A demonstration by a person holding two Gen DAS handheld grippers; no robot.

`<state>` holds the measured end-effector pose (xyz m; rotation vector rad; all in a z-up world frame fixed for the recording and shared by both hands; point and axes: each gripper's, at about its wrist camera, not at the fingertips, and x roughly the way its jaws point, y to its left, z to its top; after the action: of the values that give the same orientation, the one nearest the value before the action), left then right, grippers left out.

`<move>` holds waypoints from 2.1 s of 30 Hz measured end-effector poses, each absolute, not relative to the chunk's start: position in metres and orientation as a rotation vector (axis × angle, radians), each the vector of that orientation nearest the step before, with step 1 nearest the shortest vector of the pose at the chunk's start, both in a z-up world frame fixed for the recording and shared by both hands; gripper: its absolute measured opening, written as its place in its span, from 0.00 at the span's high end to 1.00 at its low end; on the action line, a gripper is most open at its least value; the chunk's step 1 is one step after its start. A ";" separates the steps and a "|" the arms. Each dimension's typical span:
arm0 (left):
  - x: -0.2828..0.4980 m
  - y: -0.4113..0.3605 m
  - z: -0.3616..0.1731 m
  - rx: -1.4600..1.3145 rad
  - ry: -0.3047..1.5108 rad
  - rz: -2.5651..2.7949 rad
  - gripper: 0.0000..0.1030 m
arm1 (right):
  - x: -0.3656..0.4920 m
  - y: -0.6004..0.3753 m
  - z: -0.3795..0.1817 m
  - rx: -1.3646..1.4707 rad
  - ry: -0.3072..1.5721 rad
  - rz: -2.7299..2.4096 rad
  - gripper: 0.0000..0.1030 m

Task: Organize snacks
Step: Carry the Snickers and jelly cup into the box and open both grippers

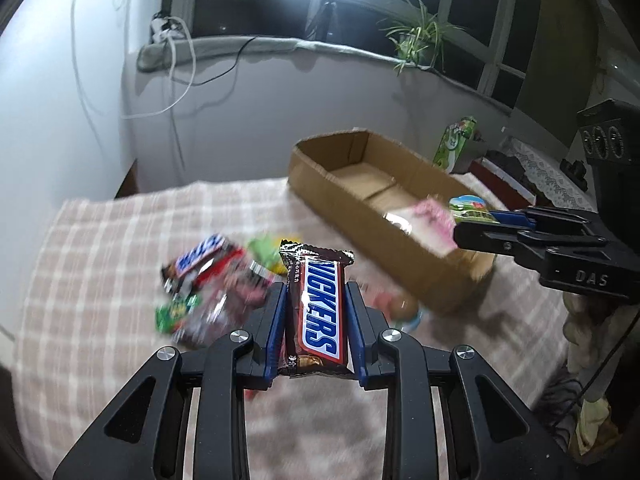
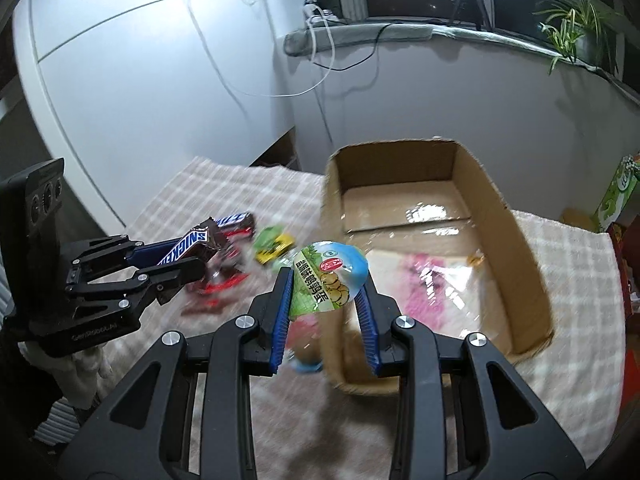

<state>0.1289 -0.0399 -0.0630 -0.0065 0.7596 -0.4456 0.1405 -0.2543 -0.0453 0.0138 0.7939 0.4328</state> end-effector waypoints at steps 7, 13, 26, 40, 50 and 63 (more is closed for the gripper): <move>0.159 -0.068 -0.052 0.002 0.746 -0.483 0.74 | 0.182 -0.279 -0.041 0.042 0.801 0.399 0.69; 0.189 -0.091 -0.048 0.004 0.751 -0.499 0.74 | 0.218 -0.294 -0.048 0.044 0.829 0.365 0.69; 0.240 -0.126 -0.064 0.008 0.793 -0.510 0.74 | 0.265 -0.307 -0.072 0.043 0.882 0.329 0.68; 0.249 -0.139 -0.073 0.043 0.812 -0.500 0.72 | 0.270 -0.312 -0.074 0.044 0.882 0.291 0.54; 0.242 -0.132 -0.063 0.025 0.796 -0.500 0.71 | 0.253 -0.309 -0.057 0.043 0.857 0.292 0.54; 0.199 -0.075 -0.027 -0.031 0.717 -0.451 0.72 | 0.183 -0.274 -0.019 0.018 0.773 0.370 0.54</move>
<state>0.1990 -0.0752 -0.0275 -0.0315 0.7166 -0.4509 0.1834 -0.2742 -0.0191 0.0182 0.7730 0.3699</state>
